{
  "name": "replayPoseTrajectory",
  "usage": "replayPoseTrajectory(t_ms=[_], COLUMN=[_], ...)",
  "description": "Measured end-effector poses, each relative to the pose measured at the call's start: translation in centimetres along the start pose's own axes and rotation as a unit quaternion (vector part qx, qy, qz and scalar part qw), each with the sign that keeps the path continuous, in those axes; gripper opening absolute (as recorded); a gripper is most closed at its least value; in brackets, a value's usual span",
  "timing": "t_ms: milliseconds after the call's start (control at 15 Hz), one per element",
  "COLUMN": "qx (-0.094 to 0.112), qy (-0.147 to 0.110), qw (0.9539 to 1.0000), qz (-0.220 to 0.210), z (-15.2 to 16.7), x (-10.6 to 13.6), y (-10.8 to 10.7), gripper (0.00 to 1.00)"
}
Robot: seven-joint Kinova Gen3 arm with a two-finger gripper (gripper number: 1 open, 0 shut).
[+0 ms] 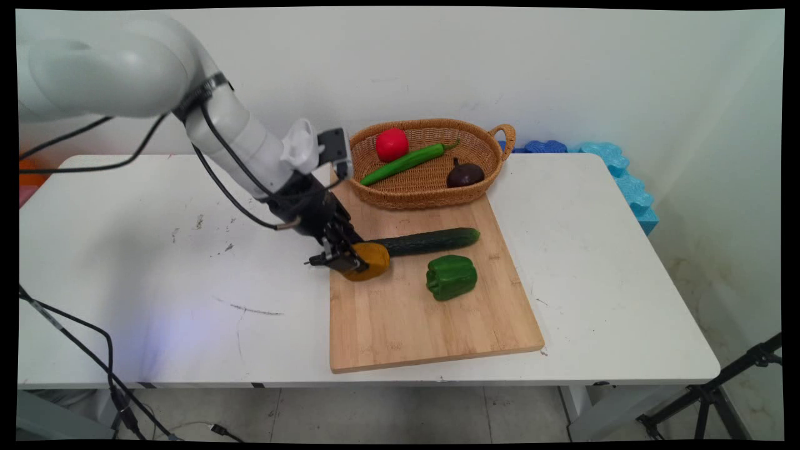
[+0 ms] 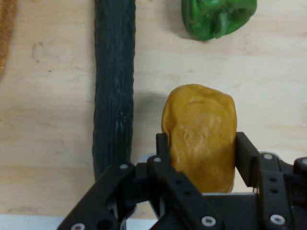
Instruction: Place the picked object on the cutting board
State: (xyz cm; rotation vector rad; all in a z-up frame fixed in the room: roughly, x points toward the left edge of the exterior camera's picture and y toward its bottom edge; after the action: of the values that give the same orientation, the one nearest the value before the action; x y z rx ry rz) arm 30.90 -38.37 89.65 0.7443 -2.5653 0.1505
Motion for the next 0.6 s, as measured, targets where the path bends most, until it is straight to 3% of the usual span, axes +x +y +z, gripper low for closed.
replayPoseTrajectory(t_ms=[600], qx=[0.011], qy=[0.003], qw=[0.9999], qz=[0.005], z=[3.7], x=[-0.6], y=[0.4], gripper=[0.00])
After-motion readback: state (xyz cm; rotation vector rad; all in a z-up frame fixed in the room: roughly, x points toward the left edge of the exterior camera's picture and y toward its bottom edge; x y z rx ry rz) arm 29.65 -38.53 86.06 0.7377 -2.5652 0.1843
